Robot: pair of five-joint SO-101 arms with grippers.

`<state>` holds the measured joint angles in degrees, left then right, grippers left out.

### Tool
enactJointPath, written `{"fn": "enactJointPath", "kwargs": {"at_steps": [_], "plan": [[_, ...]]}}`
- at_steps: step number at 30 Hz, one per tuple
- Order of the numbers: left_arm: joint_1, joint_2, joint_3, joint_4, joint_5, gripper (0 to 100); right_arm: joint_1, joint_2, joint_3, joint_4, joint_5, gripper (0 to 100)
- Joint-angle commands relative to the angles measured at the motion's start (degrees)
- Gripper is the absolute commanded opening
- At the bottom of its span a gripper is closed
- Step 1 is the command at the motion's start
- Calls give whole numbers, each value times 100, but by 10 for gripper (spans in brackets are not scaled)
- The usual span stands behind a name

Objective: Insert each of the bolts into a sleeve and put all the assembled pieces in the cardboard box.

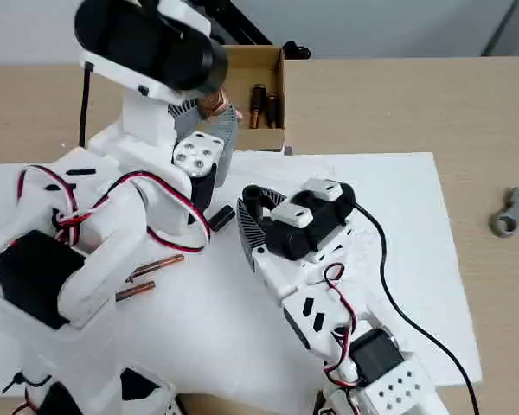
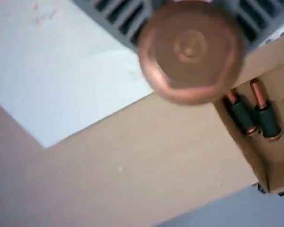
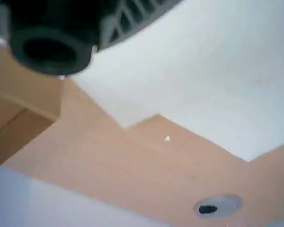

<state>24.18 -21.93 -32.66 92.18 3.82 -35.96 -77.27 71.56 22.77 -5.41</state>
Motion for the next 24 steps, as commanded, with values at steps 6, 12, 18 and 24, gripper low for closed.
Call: {"fn": "enactJointPath", "kwargs": {"at_steps": [6, 12, 18, 24], "plan": [[44, 413, -558, 738, -105, 8, -57, -119, 114, -136, 70, 4], [79, 976, -1015, 844, -105, 7, -57, -119, 123, -136, 79, 4], [79, 1046, -374, 835, -53, 6, -40, -119, 237, -136, 79, 4], [79, 1029, 295, 835, 264, 6, -48, -119, 396, -391, 79, 4]]}}
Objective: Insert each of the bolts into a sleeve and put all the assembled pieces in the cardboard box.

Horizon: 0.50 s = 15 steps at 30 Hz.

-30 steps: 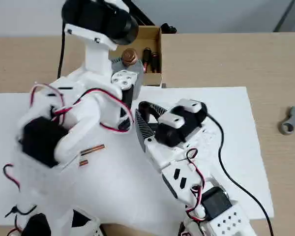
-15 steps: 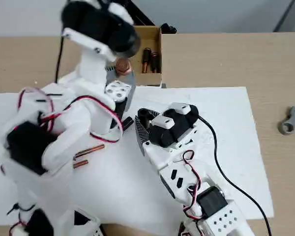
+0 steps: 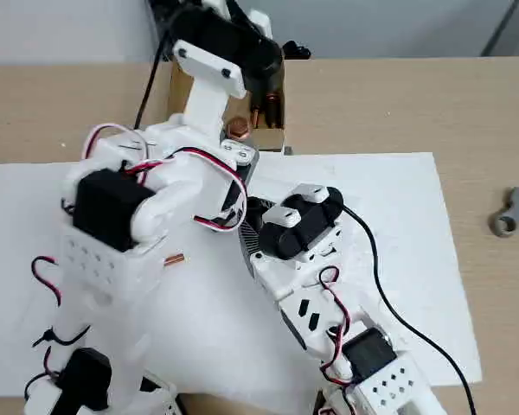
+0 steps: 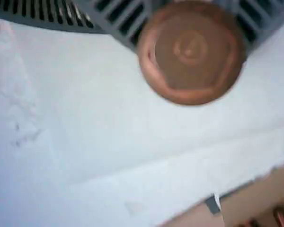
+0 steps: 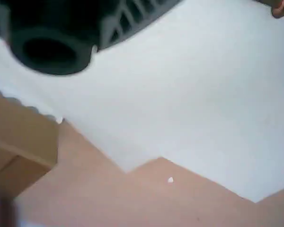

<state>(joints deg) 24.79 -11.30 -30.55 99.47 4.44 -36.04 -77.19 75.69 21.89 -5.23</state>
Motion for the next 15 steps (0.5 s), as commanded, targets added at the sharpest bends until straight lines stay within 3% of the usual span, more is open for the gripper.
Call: {"fn": "enactJointPath", "kwargs": {"at_steps": [1, 15], "plan": [[18, -35, 127, 105, 264, 6, -40, -127, 26, -418, 70, 4], [325, -651, 804, 114, 448, 6, -48, -127, 299, -611, 70, 4]]}}
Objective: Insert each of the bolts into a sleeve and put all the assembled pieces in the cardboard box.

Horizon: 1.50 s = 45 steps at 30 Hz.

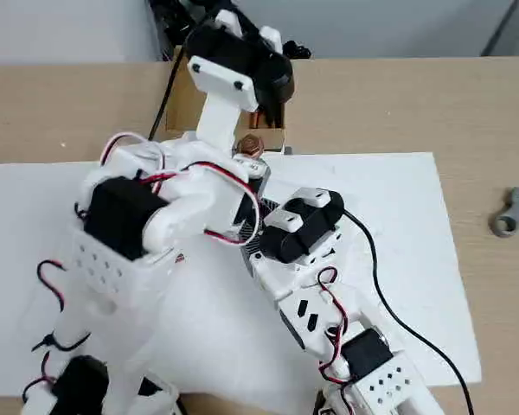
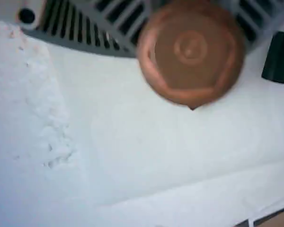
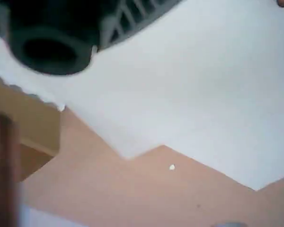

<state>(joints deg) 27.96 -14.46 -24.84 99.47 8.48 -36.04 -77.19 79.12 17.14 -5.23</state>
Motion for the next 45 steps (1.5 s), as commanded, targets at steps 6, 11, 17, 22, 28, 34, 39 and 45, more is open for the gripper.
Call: {"fn": "enactJointPath", "kwargs": {"at_steps": [6, 11, 17, 22, 28, 34, 39, 45], "plan": [[9, -782, 690, 105, 44, 6, -48, -127, -44, -136, 62, 4], [9, -774, 734, 88, 44, 6, -48, -127, -44, -295, 62, 4], [0, -774, 998, -123, 44, 6, -48, -127, -35, -374, 62, 4], [0, -765, 1095, -255, 123, 6, -48, -127, 9, -374, 62, 4], [-176, -316, 1103, -264, 123, 6, -48, -127, 0, -374, 62, 4], [-633, 343, 1103, -281, 237, 6, -48, -136, 0, -374, 62, 4], [-633, 457, 1103, -246, 246, 6, -48, -136, 9, -462, 62, 4], [-615, 457, 1095, -97, 387, 8, -48, -136, 18, -673, 70, 4]]}}
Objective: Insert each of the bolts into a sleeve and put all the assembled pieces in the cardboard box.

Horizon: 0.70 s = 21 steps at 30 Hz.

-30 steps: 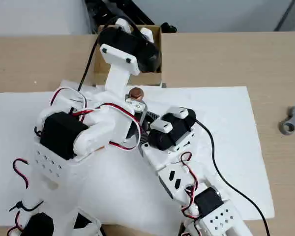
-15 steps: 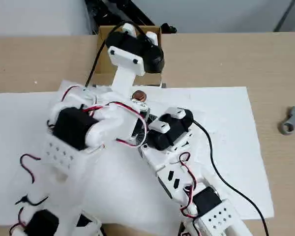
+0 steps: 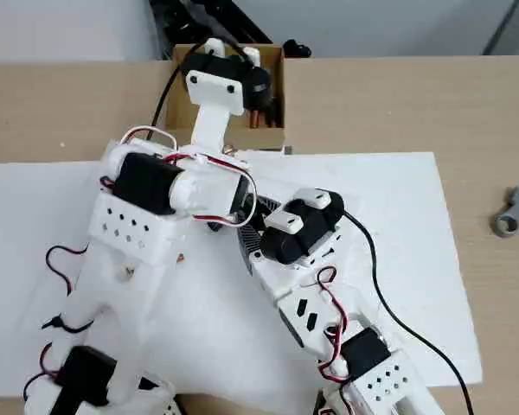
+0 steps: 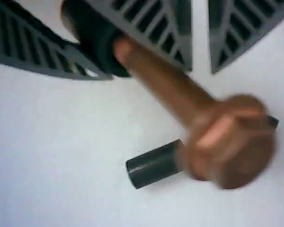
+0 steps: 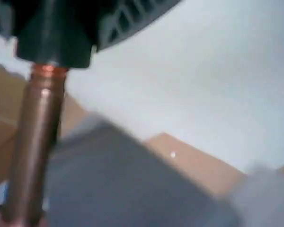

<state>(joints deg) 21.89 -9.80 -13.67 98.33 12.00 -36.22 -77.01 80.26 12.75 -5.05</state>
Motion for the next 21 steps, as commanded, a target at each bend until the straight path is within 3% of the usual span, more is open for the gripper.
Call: {"fn": "enactJointPath", "kwargs": {"at_steps": [1, 8, 16, 21], "plan": [[-9, -9, -22, 18, 35, 9, -31, -154, -97, -224, 53, 4], [-9, -9, -22, 35, 264, 120, -31, -154, -97, -233, 53, 4], [9, -123, -48, 44, 281, 127, -31, -154, -97, -251, 53, 4], [527, -949, -57, 53, 246, 130, -22, -154, -26, -497, 44, 5]]}}
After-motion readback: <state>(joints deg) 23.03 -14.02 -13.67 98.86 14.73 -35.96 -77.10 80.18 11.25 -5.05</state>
